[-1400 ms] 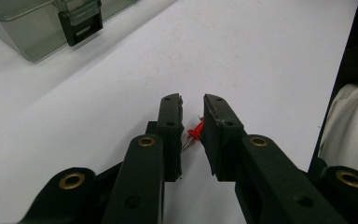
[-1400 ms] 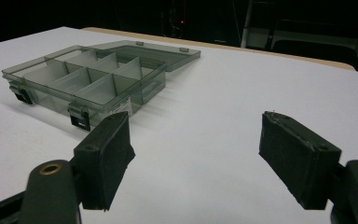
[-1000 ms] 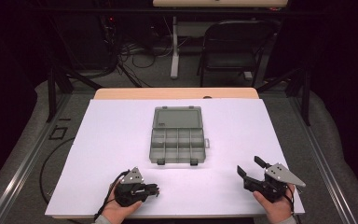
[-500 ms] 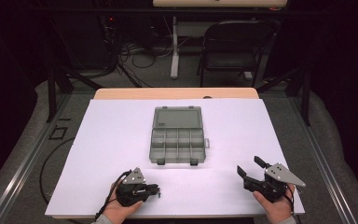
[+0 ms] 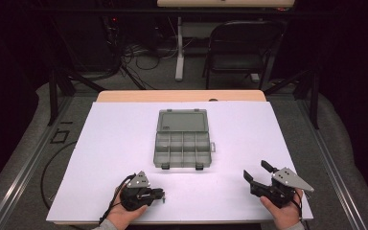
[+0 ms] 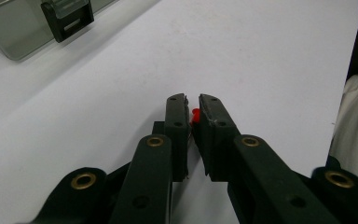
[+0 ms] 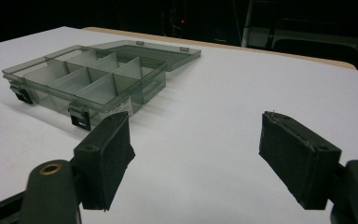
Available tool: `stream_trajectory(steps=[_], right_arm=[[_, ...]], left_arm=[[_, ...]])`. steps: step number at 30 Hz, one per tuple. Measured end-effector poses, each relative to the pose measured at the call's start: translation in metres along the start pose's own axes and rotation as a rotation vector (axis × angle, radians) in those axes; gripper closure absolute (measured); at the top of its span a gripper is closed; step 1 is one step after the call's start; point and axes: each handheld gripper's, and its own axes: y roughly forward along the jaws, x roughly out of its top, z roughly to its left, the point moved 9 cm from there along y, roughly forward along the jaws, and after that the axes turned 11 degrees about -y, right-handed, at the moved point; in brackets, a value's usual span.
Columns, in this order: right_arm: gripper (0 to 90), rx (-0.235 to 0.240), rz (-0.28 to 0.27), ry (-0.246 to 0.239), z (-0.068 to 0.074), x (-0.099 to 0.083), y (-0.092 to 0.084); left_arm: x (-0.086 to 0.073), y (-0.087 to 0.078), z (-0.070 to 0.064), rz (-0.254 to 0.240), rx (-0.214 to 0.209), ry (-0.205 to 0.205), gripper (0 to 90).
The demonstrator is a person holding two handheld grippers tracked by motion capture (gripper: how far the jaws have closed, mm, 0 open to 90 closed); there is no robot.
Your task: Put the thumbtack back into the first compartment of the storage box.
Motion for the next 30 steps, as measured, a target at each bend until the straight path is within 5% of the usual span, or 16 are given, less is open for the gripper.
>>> stream_trajectory(steps=[21, 30], right_arm=[[24.3, 0.0, -0.001, 0.0, 0.0, 0.0, 0.0], [24.3, -0.001, -0.002, -0.002, -0.001, 0.0, 0.0]], left_arm=[[0.003, -0.003, 0.0, -0.015, 0.0, -0.022, 82.8], [0.016, -0.024, 0.015, -0.129, 0.045, -0.06, 82.9]])
